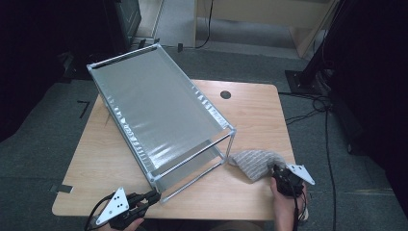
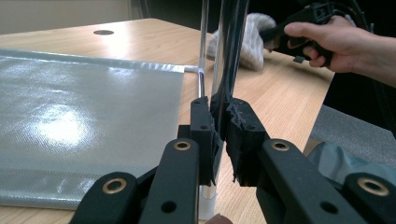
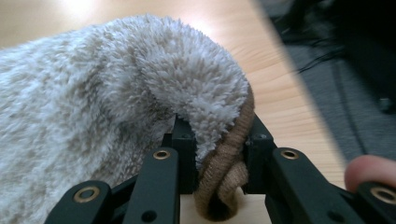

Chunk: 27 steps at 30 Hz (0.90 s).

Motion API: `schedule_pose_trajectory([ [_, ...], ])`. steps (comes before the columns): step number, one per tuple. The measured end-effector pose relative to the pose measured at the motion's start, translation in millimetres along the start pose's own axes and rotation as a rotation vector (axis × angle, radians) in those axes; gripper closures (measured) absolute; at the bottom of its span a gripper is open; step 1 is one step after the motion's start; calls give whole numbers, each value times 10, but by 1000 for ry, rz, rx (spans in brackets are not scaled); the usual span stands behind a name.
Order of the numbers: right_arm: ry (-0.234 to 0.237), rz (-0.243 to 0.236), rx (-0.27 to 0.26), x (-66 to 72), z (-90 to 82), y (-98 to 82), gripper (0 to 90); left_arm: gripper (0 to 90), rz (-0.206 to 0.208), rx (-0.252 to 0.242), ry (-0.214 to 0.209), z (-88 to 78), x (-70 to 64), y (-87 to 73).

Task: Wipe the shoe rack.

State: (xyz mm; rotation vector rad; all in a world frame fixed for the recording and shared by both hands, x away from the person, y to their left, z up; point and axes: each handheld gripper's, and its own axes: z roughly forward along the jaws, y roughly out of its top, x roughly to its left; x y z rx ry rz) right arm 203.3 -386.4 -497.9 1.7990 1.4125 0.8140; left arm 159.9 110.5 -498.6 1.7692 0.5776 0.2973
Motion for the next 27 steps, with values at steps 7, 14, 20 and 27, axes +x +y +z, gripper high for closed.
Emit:
schedule_pose_trajectory([
  [7,-31,35,-65,14,-63,6,720,816,0,0,1,0,1,0],
  [14,127,-34,66,229,125,-106,628,816,-1,0,2,0,-1,1],
  [20,291,-141,-152,660,-131,9,387,816,-2,-1,-1,3,4,-1],
  [27,403,-181,-130,1153,-21,-21,442,816,-6,-2,6,-1,-13,-4],
])
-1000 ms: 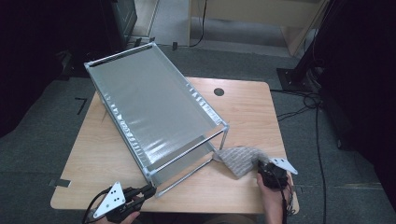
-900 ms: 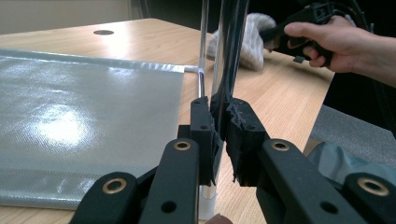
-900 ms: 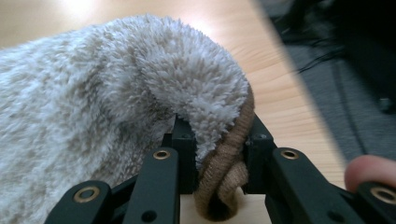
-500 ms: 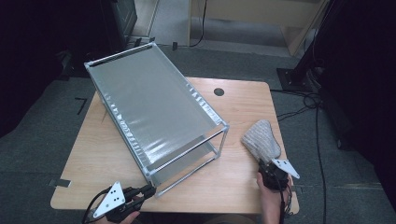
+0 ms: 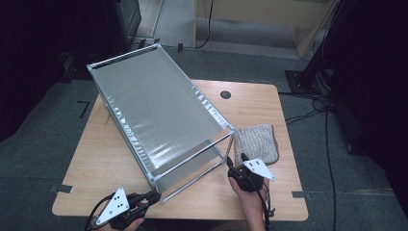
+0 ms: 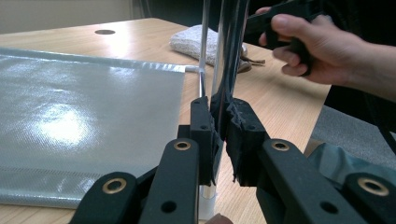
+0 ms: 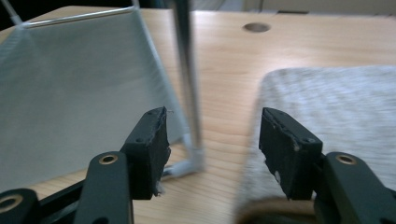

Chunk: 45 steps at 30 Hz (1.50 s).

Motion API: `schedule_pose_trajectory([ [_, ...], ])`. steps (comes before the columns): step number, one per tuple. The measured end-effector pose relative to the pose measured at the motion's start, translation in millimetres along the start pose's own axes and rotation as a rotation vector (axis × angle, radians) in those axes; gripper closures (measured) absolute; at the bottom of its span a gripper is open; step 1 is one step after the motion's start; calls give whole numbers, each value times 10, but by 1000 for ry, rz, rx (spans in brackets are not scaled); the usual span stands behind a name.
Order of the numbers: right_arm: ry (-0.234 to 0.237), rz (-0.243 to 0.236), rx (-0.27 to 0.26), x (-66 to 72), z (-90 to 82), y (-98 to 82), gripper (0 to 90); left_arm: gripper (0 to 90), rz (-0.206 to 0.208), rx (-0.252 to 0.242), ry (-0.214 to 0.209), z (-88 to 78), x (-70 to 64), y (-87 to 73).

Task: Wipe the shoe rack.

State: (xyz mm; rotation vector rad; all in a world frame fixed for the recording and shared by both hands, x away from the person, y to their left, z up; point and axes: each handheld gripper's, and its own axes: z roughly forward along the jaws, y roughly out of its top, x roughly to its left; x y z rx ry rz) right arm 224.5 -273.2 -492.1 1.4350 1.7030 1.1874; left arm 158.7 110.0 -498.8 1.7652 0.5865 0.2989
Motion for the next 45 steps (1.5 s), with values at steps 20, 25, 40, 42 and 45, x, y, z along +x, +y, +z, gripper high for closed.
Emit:
schedule_pose_trajectory([
  [20,-23,8,43,3,433,184,808,813,-17,-9,-18,238,-186,28],
  [25,24,37,51,-31,532,281,611,813,-23,-9,-6,379,-225,67],
  [40,151,-67,56,291,-167,-14,531,800,-24,-10,1,726,-265,159],
  [42,176,-63,57,345,-237,-45,531,745,-34,-10,-24,683,-234,154],
  [45,210,-86,49,429,-305,-81,530,689,-29,-16,-33,557,-193,143],
])
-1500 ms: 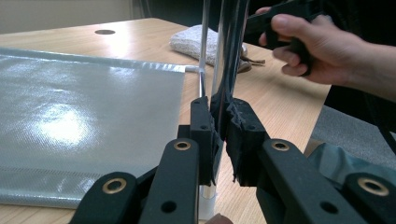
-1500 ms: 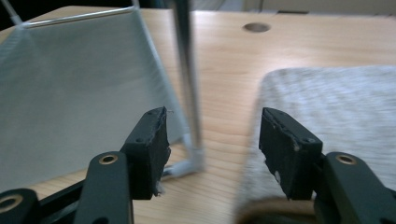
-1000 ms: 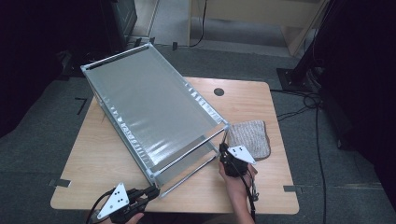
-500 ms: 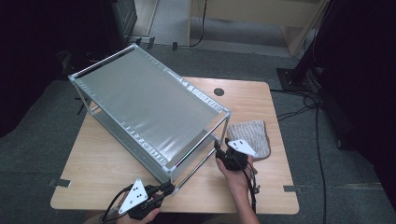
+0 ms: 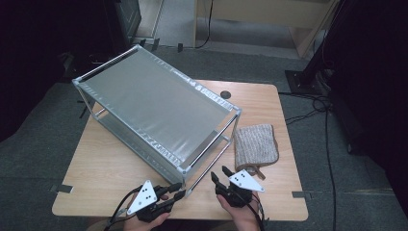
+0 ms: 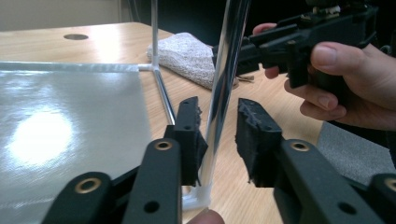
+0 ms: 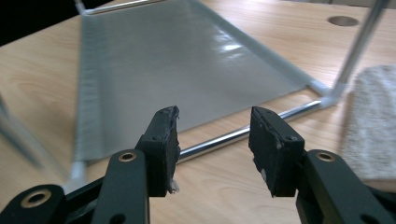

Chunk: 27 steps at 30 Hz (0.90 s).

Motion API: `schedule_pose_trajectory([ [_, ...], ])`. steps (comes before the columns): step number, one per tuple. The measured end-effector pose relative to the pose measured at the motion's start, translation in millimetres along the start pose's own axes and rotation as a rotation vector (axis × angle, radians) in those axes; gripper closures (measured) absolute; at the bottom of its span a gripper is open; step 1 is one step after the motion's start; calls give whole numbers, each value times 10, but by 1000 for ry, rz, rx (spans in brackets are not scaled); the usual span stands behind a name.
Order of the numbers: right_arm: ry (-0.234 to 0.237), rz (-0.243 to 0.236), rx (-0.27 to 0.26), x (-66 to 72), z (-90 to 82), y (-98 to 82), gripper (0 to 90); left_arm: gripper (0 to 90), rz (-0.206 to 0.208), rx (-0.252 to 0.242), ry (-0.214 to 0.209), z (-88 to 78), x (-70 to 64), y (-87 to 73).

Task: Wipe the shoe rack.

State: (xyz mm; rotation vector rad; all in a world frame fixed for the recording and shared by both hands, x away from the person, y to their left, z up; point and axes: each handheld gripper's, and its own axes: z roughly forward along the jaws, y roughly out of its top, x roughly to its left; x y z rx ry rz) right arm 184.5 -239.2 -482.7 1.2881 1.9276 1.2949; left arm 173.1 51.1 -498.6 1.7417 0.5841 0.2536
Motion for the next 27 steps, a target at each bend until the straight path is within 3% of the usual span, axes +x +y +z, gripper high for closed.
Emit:
schedule_pose_trajectory([
  [5,56,1,2,190,1,-48,521,649,-5,-3,19,-252,78,-35],
  [9,129,-51,11,409,25,-71,473,633,-37,-26,61,-453,199,-11],
  [12,178,-102,2,578,18,-85,451,631,-66,-43,115,-646,353,-37],
  [16,226,-119,-16,727,24,-91,447,634,-116,-59,193,-778,530,-75],
  [18,225,-118,-18,770,49,-90,460,635,-137,-61,213,-793,578,-91],
  [21,219,-109,-25,830,108,-75,533,636,-127,-45,222,-786,602,-119],
  [27,179,-102,-36,856,149,-62,791,635,-116,-41,226,-772,609,-125],
])
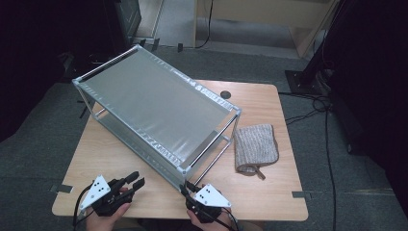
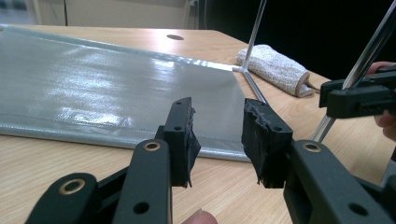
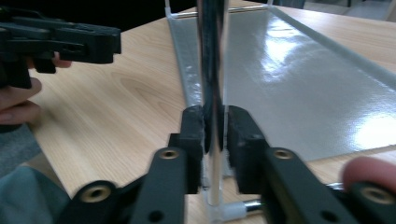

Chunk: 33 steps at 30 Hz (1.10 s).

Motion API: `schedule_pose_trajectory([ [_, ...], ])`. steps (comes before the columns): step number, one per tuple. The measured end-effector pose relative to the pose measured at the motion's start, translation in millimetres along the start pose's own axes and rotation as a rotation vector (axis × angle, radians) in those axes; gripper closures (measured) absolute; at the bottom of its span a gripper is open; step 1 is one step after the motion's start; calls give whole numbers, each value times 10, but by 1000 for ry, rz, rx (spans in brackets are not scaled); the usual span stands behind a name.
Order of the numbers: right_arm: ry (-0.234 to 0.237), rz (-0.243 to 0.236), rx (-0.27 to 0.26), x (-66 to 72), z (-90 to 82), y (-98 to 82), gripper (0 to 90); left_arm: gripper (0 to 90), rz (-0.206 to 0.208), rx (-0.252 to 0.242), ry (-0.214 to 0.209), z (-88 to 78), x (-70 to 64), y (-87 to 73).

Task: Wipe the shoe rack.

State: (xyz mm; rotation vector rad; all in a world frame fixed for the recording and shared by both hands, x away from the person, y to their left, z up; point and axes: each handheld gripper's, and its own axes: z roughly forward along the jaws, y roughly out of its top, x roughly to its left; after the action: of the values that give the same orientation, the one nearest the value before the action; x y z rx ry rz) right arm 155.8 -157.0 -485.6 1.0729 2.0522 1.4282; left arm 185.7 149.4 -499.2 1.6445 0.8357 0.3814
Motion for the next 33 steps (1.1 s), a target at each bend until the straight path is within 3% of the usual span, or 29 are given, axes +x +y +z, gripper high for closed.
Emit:
schedule_pose_trajectory([
  [11,1,-31,14,-163,-187,-53,817,636,-17,-10,28,-34,86,12],
  [15,13,-29,22,-250,-273,-75,816,637,-34,-15,60,-42,167,27],
  [25,-10,0,28,-517,-500,-141,813,630,-93,-73,228,-84,567,111],
  [33,-41,27,22,-614,-634,-197,811,632,-125,-113,374,-148,888,194],
])
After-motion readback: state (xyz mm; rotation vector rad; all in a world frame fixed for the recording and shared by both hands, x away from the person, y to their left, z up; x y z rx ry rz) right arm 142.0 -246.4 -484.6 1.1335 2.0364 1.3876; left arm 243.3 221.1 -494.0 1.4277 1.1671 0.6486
